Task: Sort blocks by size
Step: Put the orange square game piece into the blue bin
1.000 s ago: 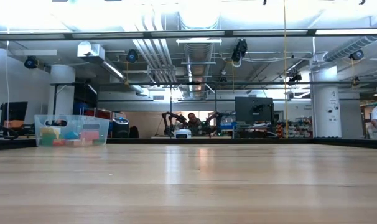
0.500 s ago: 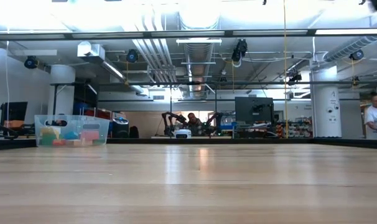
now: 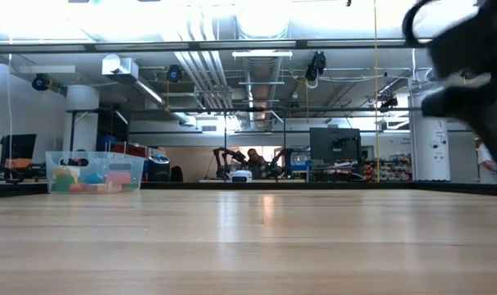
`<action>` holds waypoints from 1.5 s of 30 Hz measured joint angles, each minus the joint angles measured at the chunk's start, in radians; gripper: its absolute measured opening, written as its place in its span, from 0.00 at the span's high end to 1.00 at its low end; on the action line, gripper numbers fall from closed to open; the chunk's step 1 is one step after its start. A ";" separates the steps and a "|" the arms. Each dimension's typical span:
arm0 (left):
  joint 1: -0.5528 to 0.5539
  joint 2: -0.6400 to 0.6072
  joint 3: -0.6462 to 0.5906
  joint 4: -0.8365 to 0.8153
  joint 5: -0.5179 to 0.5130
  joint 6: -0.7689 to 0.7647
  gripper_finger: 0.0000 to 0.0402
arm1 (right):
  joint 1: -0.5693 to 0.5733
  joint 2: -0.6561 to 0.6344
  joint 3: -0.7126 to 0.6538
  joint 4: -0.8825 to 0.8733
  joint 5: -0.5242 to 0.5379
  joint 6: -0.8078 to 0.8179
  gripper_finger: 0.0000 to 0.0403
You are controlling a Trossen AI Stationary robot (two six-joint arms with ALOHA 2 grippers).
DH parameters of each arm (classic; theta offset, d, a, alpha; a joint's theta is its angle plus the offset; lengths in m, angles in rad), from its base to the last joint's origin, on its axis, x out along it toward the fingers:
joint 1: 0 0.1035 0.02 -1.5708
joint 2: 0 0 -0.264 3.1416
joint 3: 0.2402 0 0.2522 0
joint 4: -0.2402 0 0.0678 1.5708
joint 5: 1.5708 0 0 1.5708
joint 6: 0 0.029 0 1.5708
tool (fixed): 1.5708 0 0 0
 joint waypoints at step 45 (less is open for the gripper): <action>-0.001 -0.005 -0.002 -0.005 0.000 0.084 0.61 | 0.377 -0.324 0.114 -0.118 -0.038 0.800 0.67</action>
